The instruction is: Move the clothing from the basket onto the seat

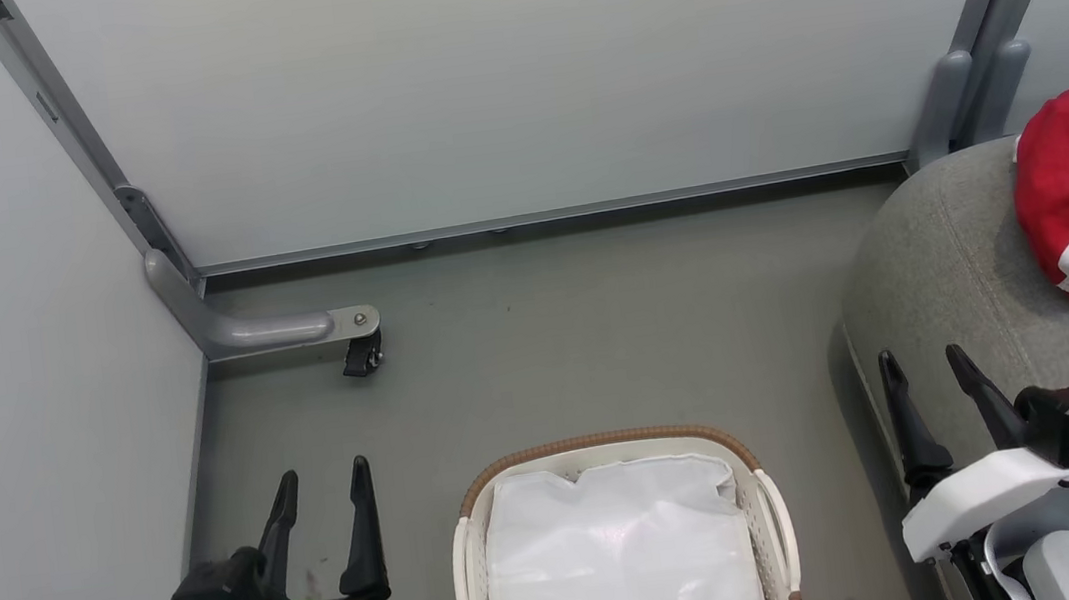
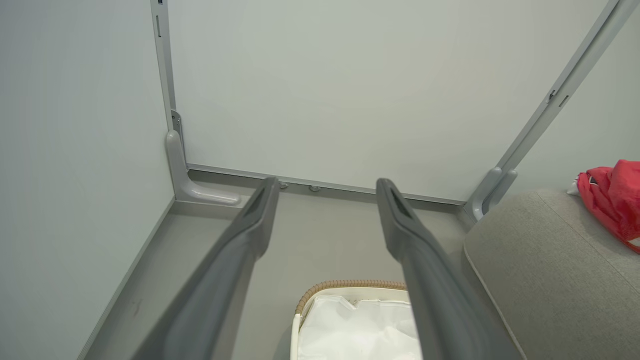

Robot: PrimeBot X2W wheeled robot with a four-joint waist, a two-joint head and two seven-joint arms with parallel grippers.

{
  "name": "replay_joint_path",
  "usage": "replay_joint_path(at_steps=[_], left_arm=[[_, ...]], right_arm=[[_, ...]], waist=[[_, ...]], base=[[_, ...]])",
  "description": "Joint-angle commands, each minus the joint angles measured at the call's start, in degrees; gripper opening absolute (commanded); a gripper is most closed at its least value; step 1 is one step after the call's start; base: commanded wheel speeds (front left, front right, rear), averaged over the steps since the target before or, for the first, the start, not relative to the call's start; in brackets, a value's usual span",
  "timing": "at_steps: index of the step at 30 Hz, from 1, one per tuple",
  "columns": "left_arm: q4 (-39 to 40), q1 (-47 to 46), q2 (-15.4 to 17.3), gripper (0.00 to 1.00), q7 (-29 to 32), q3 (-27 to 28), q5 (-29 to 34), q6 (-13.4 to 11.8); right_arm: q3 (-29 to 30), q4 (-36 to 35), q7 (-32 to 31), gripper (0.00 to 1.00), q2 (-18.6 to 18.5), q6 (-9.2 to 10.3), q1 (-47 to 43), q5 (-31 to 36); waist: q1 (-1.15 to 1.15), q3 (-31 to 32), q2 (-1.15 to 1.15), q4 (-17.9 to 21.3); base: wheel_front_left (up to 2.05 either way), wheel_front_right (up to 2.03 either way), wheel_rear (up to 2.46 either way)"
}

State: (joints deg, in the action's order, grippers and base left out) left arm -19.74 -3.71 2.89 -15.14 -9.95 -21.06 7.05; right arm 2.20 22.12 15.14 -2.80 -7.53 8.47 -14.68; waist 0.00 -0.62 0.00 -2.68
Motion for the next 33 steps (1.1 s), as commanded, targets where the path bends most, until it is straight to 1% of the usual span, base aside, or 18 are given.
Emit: replay_joint_path(at_steps=[1,12,29,30,33], left_arm=[[0.13,1.12,0.01,1.00,-0.01,-0.19,-0.07,-0.27],[-0.48,0.93,0.02,1.00,0.00,-1.40,-0.08,-0.56],[-0.95,0.72,0.02,1.00,0.00,-1.69,-0.35,-0.81],[-0.93,0.66,-0.02,0.00,0.01,-1.64,-0.18,-0.58],[-1.85,0.89,-0.03,0.00,0.06,-1.61,-0.41,-0.56]], right_arm=[[-0.09,-0.31,0.02,1.00,-0.21,0.07,-1.01,-0.19],[-0.09,-1.51,0.02,1.00,-0.20,0.08,-1.88,2.17],[-0.35,-1.41,0.02,1.00,-0.20,0.08,-2.04,1.39],[-0.40,-1.36,0.00,0.00,0.01,0.00,-1.15,1.61],[-0.34,-0.26,-0.14,0.00,0.31,0.00,-1.42,1.38]], waist=[[0.00,0.02,0.00,-0.02],[0.00,0.06,0.00,-0.25],[0.00,-0.01,0.00,-0.19],[0.00,-0.01,0.00,-0.18],[0.00,-0.02,0.00,-0.18]], base=[[0.00,0.00,0.00],[0.00,0.00,0.00],[0.00,0.00,0.00],[0.00,0.00,0.00],[0.00,0.00,0.00]])
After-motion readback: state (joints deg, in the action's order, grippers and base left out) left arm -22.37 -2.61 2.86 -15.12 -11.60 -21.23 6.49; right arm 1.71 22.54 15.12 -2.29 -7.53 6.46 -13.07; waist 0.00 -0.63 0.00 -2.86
